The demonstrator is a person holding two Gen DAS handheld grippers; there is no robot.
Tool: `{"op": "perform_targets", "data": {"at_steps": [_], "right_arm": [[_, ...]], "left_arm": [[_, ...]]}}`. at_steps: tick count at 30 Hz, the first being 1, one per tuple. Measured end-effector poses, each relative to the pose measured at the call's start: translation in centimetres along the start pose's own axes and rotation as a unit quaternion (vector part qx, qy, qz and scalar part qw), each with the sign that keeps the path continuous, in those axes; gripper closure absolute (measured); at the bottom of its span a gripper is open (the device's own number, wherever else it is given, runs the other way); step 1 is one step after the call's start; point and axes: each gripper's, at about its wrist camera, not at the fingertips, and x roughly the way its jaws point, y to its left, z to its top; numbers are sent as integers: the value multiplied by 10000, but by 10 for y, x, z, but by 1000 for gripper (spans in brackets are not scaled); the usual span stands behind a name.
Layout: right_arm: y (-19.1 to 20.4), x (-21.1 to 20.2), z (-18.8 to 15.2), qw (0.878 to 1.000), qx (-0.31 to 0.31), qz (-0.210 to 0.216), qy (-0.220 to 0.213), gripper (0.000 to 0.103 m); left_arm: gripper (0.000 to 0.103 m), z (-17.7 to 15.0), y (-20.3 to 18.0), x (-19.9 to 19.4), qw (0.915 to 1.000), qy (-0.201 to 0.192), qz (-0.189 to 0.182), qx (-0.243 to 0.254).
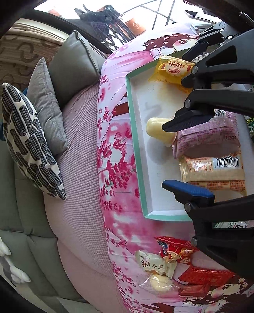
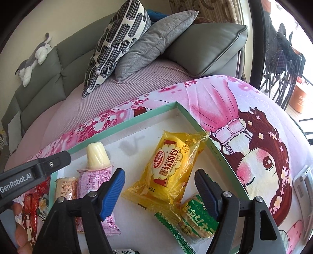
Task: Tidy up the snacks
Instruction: 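Lower and open both grippers to set the bun and yellow bag in the tray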
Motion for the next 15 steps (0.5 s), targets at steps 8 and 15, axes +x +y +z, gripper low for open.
{"op": "perform_targets", "data": {"at_steps": [8, 15], "right_arm": [[8, -4, 0, 9999, -108, -3, -52, 20], [10, -1, -1, 9999, -103, -31, 1, 8]], "left_arm": [[31, -6, 30, -9, 9987, -142, 264, -407], [11, -10, 52, -9, 9955, -265, 505, -755]]}}
